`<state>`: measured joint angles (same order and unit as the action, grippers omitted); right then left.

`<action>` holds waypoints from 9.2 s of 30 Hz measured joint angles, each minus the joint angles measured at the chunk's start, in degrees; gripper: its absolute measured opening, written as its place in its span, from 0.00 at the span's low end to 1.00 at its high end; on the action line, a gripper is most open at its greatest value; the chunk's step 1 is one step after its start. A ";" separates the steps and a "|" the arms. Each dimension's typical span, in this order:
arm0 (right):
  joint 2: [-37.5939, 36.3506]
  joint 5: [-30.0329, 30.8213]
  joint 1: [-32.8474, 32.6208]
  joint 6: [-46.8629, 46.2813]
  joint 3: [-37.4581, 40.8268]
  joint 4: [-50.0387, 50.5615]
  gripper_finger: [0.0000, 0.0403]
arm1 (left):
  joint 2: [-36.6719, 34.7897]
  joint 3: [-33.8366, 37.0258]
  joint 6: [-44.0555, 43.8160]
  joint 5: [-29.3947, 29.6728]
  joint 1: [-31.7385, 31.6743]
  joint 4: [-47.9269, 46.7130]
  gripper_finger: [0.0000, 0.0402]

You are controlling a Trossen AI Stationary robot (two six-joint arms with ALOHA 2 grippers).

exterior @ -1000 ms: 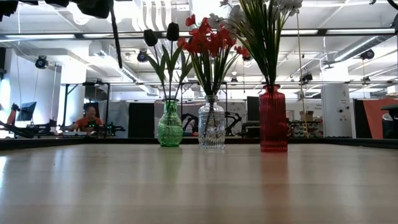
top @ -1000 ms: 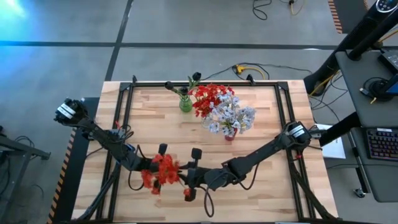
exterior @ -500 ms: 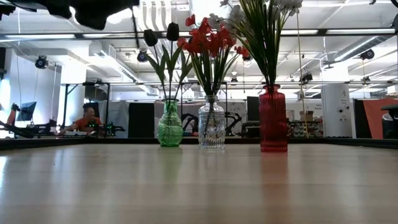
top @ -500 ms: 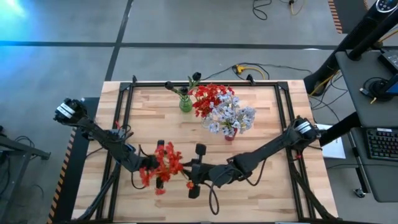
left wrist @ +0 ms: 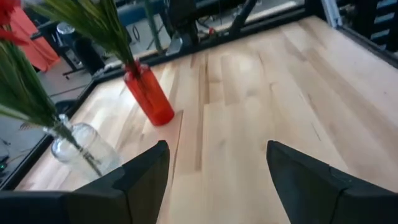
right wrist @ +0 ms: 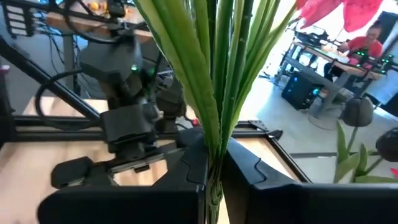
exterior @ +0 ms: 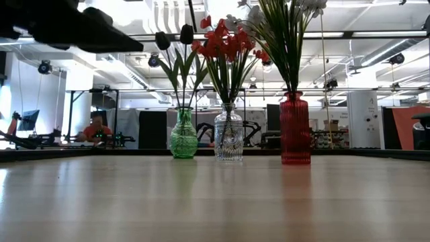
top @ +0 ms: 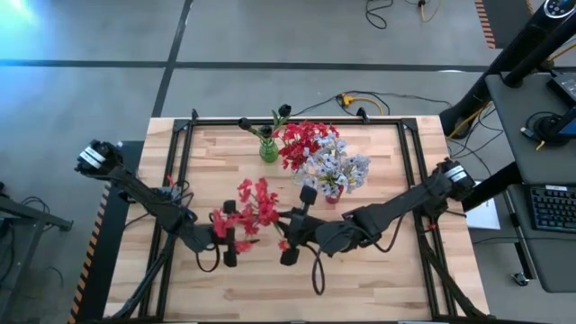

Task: Sort flowers into vase by color
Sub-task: Put the orange flowers into the transparent vase

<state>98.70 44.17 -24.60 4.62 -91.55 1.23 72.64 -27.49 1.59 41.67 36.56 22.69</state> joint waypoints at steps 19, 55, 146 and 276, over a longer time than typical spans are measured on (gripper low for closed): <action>0.76 10.66 0.55 2.18 9.72 -13.55 0.04 | -4.65 0.02 -3.87 3.37 0.00 -11.33 0.62; -8.47 26.35 -13.85 3.02 -0.18 -1.69 0.04 | -4.26 0.22 -3.61 4.50 -0.23 -12.86 0.63; 19.79 27.02 4.85 58.04 8.41 -82.36 0.04 | -25.35 0.63 21.07 -10.80 -14.19 -22.35 0.57; 0.81 0.95 17.40 14.47 8.06 -2.96 0.04 | -27.09 0.61 21.48 -10.78 -14.27 -23.99 0.57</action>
<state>99.50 45.12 -7.20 19.09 -83.48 -1.73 45.55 -26.87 23.07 30.89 22.28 -1.30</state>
